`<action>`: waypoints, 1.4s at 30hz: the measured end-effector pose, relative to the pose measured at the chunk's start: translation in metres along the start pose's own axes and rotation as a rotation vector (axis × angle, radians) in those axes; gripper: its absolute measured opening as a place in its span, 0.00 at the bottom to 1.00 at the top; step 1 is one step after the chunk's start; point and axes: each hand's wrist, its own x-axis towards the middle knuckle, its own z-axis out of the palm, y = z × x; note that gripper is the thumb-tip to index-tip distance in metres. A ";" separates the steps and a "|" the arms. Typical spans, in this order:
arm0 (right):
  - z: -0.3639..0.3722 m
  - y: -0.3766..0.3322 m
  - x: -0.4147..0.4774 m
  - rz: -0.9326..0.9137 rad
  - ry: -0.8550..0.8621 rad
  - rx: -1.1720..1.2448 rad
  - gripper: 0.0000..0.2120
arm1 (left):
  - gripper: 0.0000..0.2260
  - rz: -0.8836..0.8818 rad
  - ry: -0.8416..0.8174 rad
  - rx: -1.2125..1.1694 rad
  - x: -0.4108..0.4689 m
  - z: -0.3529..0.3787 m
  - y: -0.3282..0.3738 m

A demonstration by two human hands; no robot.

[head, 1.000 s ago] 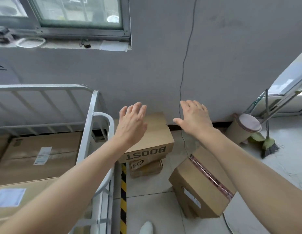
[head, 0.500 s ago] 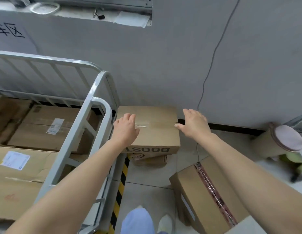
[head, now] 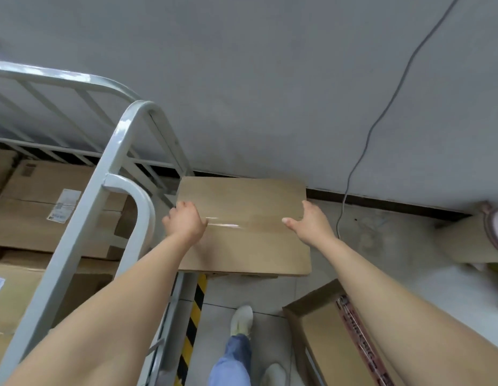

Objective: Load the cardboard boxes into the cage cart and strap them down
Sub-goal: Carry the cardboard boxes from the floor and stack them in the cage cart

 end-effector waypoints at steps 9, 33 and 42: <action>0.042 0.027 0.081 0.299 -0.070 0.383 0.44 | 0.45 -0.460 -0.113 -0.503 0.068 0.037 0.000; -0.155 0.054 -0.101 0.177 0.370 0.632 0.40 | 0.51 -0.237 -0.011 -0.841 -0.120 -0.120 0.096; -0.255 0.010 -0.222 -0.112 0.549 0.710 0.41 | 0.54 -0.043 0.264 -0.932 -0.245 -0.242 0.084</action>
